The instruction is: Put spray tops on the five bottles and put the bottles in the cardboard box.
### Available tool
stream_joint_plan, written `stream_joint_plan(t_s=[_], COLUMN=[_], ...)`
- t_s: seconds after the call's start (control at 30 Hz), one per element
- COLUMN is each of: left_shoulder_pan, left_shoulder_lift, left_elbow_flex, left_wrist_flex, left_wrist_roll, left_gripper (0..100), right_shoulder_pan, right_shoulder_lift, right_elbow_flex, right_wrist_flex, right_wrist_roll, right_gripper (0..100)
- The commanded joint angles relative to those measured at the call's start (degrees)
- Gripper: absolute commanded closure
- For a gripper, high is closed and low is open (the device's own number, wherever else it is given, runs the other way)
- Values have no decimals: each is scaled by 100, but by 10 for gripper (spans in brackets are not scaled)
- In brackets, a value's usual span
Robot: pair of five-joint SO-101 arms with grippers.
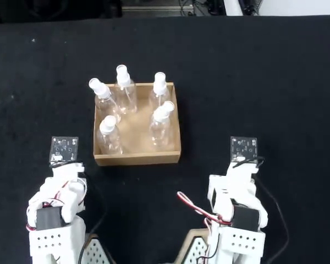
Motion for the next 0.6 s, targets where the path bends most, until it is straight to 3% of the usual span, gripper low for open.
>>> stream_joint_plan(t_s=[0.0,0.57], left_shoulder_pan=[145,259], left_shoulder_lift=[-123,-79], left_elbow_flex=[127,127], left_wrist_flex=[97,97], left_wrist_roll=[-26,-26], left_gripper=[970,970], right_shoulder_pan=[-123,-132], right_shoulder_lift=[-567,-549], right_elbow_flex=[-31,-31], right_wrist_flex=[62,62], right_wrist_roll=[44,44], right_gripper=[987,987])
